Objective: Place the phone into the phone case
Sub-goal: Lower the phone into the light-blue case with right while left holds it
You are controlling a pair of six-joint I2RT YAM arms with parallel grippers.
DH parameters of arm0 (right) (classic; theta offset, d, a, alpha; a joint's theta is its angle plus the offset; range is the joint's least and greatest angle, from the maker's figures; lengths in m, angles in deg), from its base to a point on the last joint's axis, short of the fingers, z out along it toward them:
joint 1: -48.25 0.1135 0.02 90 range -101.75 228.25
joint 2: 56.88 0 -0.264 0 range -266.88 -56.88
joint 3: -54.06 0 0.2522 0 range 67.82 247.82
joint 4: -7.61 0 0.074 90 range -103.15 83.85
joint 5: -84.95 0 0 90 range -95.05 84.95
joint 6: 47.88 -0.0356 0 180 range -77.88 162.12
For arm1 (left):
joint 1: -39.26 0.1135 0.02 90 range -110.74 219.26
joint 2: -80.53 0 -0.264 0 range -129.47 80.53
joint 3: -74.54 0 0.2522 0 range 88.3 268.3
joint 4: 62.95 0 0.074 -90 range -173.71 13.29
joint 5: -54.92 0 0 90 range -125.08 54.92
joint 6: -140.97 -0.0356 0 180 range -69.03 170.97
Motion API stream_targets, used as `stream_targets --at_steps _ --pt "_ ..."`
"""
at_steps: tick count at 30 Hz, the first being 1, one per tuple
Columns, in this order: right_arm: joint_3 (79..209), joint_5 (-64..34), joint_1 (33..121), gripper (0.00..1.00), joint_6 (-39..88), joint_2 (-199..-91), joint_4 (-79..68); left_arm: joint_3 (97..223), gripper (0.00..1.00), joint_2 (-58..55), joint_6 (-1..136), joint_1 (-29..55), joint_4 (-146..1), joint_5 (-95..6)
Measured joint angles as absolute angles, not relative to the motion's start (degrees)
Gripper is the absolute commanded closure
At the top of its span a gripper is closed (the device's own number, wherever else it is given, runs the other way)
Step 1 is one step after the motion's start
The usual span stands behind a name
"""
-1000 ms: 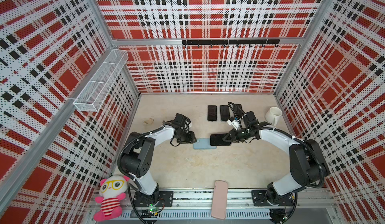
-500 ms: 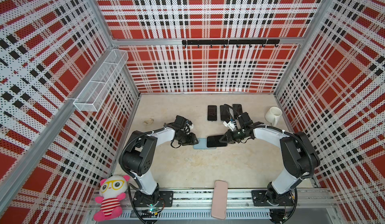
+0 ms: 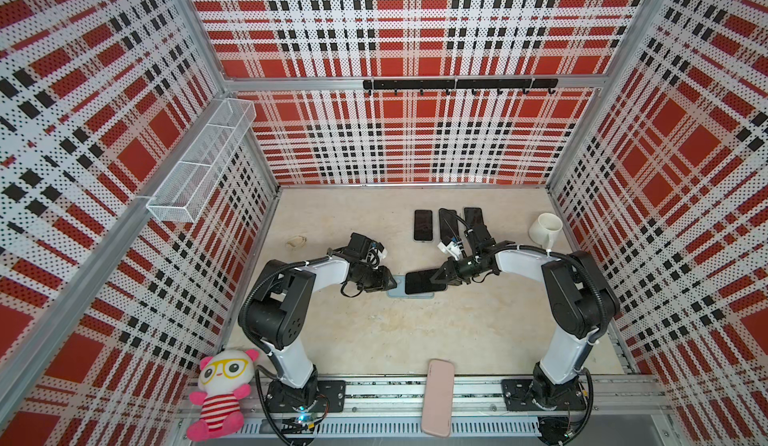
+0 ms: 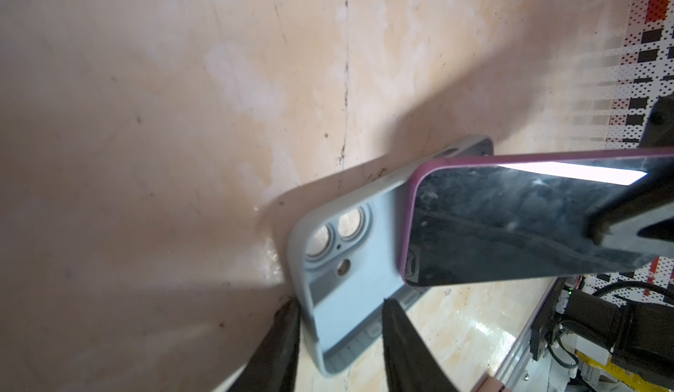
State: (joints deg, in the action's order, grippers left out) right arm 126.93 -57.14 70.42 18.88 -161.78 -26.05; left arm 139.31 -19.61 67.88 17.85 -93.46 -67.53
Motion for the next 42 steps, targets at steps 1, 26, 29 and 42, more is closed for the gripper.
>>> stream_targets --at_steps 1,26,29,42 --pt "127.1 -57.5 70.6 1.00 18.7 -162.2 -25.7 139.3 0.59 -19.6 67.9 17.9 -93.4 -67.6" --pt "127.3 -61.3 74.0 0.98 7.1 -168.0 -15.3 139.0 0.62 -20.0 68.9 17.9 -92.0 -68.7" --pt "127.2 -61.6 74.1 0.97 6.2 -168.3 -14.2 138.7 0.62 -20.0 69.0 17.9 -91.6 -68.9" --pt "127.5 -60.8 74.5 0.81 5.0 -168.6 -14.7 138.2 0.65 -19.8 70.1 17.9 -90.7 -68.8"
